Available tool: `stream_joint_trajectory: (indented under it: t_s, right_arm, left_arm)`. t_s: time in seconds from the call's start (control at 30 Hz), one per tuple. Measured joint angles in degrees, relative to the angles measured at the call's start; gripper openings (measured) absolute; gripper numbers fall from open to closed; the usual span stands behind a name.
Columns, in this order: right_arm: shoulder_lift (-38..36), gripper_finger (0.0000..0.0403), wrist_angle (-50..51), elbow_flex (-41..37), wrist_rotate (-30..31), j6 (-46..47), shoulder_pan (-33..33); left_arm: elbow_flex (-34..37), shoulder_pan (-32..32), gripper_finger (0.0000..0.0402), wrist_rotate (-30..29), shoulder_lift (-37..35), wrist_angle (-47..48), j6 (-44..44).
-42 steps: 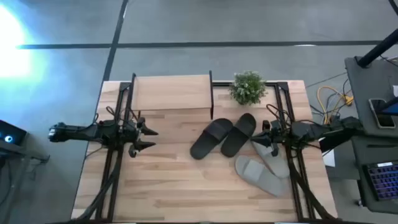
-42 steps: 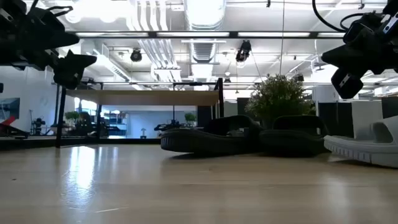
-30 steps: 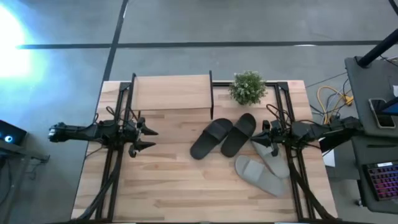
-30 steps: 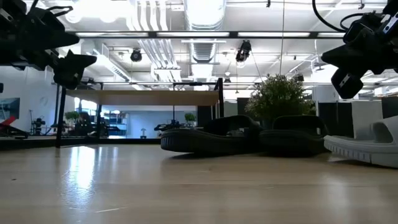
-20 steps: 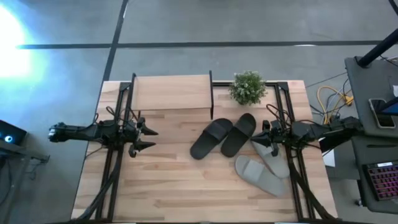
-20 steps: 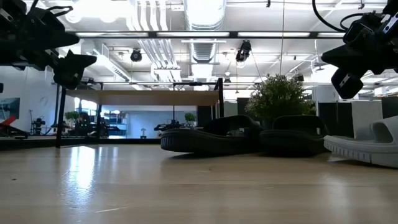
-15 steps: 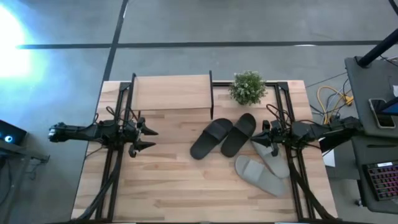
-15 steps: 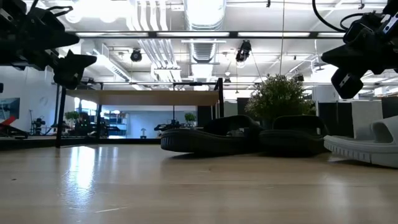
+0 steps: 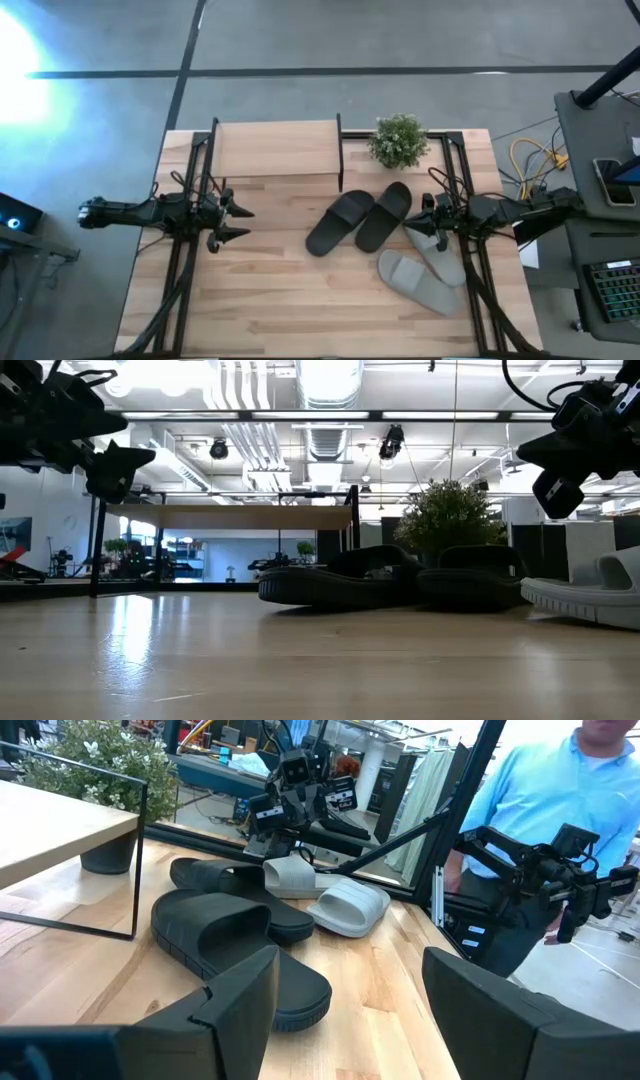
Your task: Pick and place slides into the shelf
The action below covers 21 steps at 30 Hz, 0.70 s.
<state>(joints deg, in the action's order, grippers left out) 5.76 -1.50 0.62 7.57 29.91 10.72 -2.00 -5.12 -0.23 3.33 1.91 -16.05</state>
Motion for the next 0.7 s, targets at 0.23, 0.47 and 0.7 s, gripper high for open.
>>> stream_joint_trajectory:
  t_s: [0.23,0.47,0.7]
  right_arm:
    - [0.0,0.0011,0.0,0.0,0.0,0.0,0.0]
    - [0.0,0.0011,0.0,0.0,0.0,0.0,0.0]
    - [0.0,0.0011,0.0,0.0,0.0,0.0,0.6]
  left_arm:
    - [0.0,0.0,0.0233,0.0,0.0,0.0,0.0]
    - [0.0,0.0,0.0233,0.0,0.0,0.0,0.0]
    - [0.0,0.0,0.0233,0.0,0.0,0.0,0.0]
